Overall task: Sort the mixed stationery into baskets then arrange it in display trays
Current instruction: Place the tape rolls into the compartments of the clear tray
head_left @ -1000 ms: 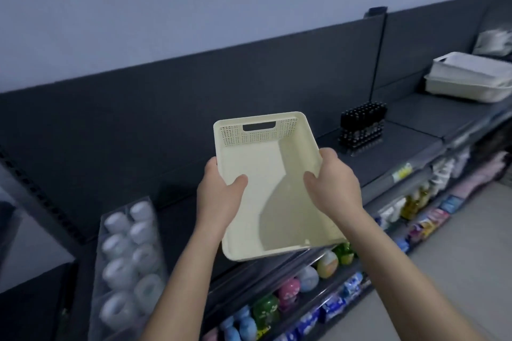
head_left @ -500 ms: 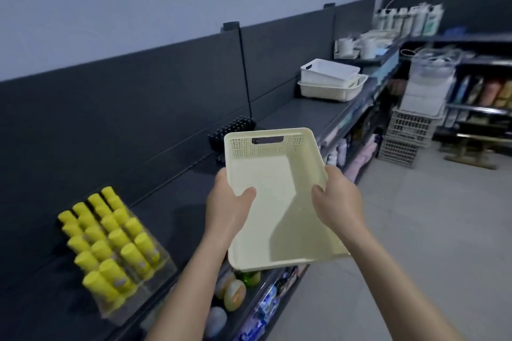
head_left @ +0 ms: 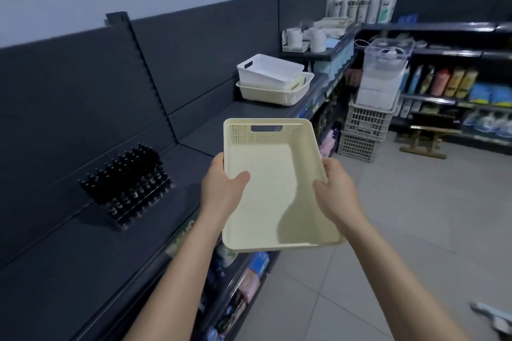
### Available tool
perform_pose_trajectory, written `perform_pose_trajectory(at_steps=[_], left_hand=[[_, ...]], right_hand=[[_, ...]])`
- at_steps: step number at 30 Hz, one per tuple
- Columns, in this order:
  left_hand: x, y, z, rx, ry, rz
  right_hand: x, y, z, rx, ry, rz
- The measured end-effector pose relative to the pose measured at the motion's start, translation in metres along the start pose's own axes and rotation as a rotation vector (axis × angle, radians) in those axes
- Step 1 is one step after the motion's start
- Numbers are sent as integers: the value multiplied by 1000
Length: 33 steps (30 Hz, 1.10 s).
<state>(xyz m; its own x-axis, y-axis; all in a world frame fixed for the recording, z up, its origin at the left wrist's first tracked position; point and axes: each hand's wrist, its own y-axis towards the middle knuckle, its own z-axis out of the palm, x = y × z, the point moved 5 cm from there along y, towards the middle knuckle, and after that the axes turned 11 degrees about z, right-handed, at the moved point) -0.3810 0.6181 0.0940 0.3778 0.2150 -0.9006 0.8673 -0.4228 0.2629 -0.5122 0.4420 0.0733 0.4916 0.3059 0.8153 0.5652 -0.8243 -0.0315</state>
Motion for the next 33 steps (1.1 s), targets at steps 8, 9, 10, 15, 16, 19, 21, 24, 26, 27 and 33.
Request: perform_pose_trajectory(at_steps=[8, 9, 10, 15, 16, 19, 21, 24, 26, 27, 33], left_hand=[[15, 130, 107, 40, -100, -3], [17, 148, 120, 41, -114, -22], [18, 164, 132, 45, -126, -39], [14, 242, 186, 50, -140, -49], [12, 253, 195, 46, -138, -48], [13, 285, 221, 31, -143, -62], [14, 308, 238, 21, -142, -79], [11, 347, 259, -37, -139, -89], [4, 374, 271, -103, -142, -89], [-1, 387, 277, -139, -146, -90], [-21, 453, 297, -318, -149, -111]], right_hand=[[0, 155, -17, -37, -25, 10], [2, 175, -18, -43, -46, 16], [4, 194, -20, -44, -65, 19], [9, 288, -33, -73, -55, 11], [7, 303, -35, -85, -39, 7], [0, 349, -36, -80, 1, -11], [-5, 384, -31, -40, 21, -12], [-5, 443, -24, 45, 70, 14], [6, 483, -24, 69, 55, -24], [14, 502, -26, 81, 50, -62], [68, 604, -23, 233, 41, -265]])
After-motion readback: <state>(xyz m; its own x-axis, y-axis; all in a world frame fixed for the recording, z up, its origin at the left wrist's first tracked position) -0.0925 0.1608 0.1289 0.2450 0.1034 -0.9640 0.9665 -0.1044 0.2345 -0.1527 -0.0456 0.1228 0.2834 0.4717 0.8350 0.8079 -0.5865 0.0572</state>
